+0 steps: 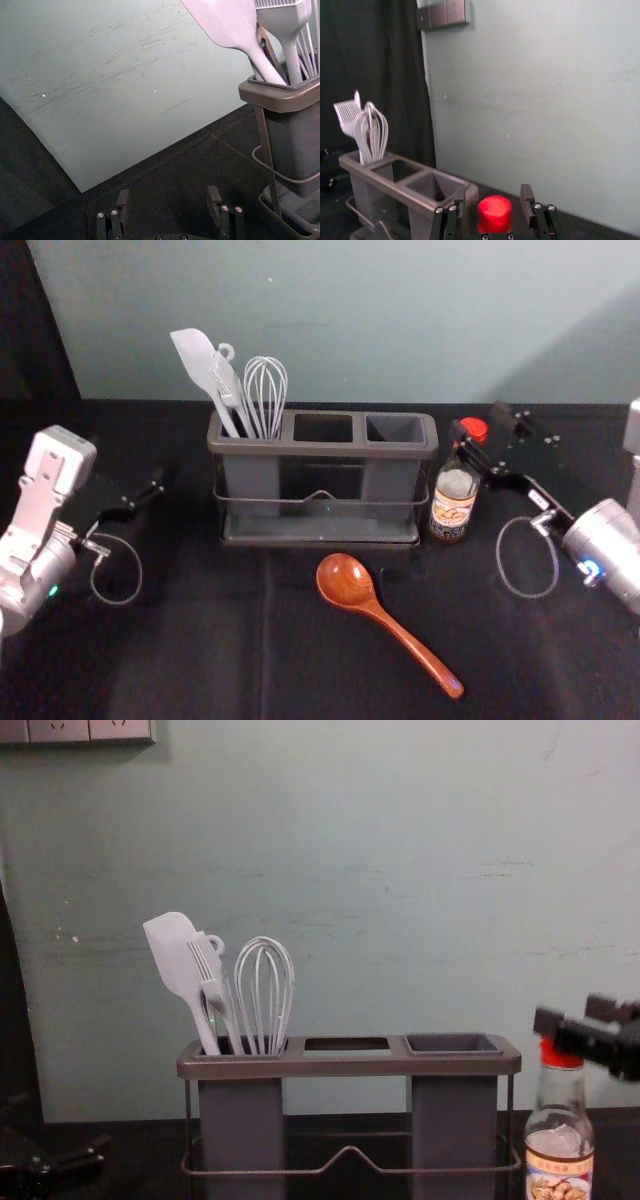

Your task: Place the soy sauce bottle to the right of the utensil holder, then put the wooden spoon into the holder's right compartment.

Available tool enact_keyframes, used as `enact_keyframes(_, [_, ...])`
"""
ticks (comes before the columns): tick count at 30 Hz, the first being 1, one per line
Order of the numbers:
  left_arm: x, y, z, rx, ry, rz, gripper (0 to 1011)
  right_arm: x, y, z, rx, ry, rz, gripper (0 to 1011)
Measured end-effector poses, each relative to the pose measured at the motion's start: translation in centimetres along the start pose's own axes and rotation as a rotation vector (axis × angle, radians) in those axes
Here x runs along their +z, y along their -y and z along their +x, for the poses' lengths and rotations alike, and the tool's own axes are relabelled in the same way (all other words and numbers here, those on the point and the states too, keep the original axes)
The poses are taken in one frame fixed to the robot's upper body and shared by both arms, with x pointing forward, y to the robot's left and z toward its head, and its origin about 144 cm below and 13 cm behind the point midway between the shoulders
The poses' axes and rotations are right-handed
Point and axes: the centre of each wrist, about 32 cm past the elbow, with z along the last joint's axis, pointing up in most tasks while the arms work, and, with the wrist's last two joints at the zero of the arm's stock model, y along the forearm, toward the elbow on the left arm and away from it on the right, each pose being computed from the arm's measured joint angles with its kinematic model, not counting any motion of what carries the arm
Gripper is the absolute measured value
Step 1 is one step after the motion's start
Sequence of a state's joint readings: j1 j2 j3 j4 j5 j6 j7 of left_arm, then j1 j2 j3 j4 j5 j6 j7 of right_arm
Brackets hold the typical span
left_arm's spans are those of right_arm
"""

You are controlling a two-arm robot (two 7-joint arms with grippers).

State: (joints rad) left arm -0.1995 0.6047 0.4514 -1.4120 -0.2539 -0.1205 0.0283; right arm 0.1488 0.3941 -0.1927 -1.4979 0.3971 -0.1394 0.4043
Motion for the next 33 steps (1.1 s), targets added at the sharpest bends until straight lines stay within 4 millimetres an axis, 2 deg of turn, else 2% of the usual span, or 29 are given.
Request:
enact_keyframes(5, [0.0, 0.0, 0.0, 0.000, 0.000, 0.000, 1000, 1.8, 0.7, -0.7, -0.013, 0.032, 0.033, 810])
enact_keyframes(8, [0.0, 0.0, 0.0, 0.000, 0.000, 0.000, 1000, 2.9, 1.6, -1.6, -0.020, 0.050, 0.035, 931])
enact_keyframes(12, [0.0, 0.0, 0.0, 0.000, 0.000, 0.000, 1000, 3.6, 2.6, -2.7, -0.018, 0.063, 0.031, 1003])
enact_keyframes(22, [0.0, 0.0, 0.0, 0.000, 0.000, 0.000, 1000, 3.7, 3.1, -5.8, 0.004, 0.093, -0.012, 1003])
enact_keyframes(33, [0.0, 0.0, 0.0, 0.000, 0.000, 0.000, 1000, 1.0, 1.9, -10.3, 0.065, 0.053, -0.101, 1003])
